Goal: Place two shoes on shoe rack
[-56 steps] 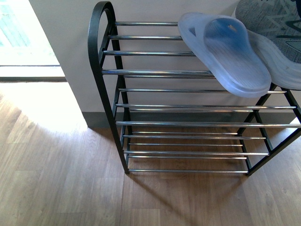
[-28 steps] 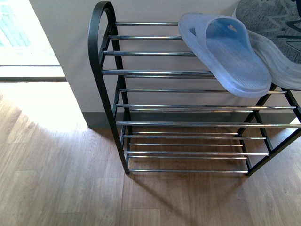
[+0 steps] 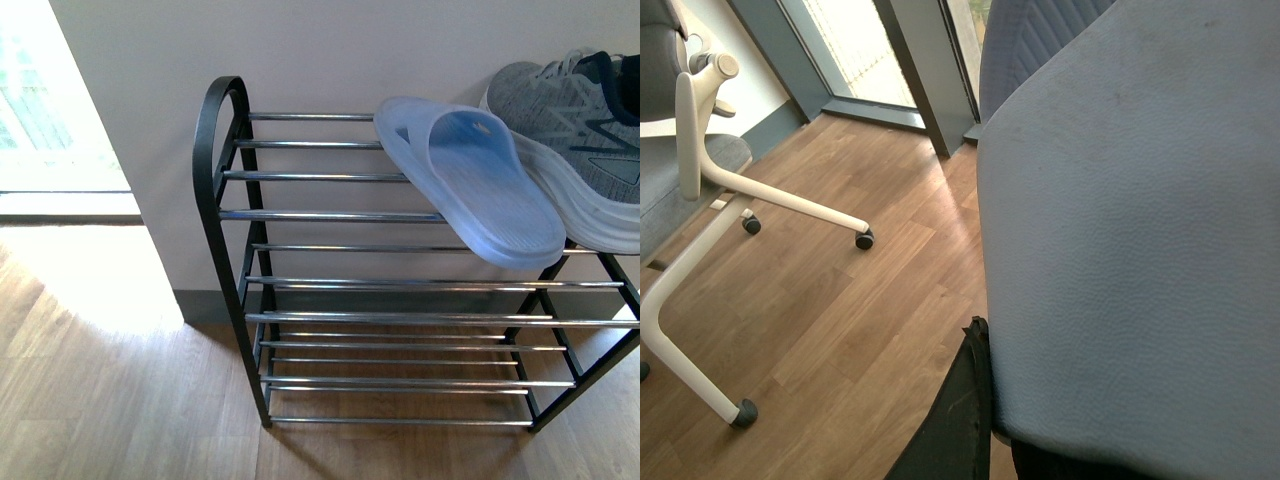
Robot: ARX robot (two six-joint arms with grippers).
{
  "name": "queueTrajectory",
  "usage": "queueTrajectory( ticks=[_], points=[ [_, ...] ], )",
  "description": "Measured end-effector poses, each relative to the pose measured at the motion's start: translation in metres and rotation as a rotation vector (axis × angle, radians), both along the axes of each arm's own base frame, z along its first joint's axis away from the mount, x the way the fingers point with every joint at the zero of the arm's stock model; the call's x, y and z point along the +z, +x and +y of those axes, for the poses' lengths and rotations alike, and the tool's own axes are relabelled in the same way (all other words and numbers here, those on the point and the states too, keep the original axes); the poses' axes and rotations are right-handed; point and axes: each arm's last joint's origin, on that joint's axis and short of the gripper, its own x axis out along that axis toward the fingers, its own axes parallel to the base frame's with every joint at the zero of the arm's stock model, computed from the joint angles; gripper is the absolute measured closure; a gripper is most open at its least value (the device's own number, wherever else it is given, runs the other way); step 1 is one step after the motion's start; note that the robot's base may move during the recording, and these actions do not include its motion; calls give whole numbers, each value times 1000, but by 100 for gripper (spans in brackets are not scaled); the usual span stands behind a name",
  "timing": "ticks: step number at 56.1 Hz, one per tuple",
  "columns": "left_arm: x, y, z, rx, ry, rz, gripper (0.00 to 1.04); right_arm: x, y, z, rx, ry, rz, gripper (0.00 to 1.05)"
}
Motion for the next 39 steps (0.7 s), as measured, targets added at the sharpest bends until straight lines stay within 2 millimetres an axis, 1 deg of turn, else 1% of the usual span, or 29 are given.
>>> queueTrajectory(
  ticks=[7,12,19,26,39],
  points=[
    [0,0,0,0,0,0,103,-3,-9,-6,27,1,1,103],
    [0,0,0,0,0,0,103,-6,-14,-13,0,1,-14,103],
    [0,0,0,0,0,0,103,-13,-19,-14,0,0,0,103],
    [0,0,0,0,0,0,103,-8,-27,-14,0,1,-19,103],
    [0,0,0,0,0,0,103,-5,-36,-14,-1,1,-27,103]
  ],
)
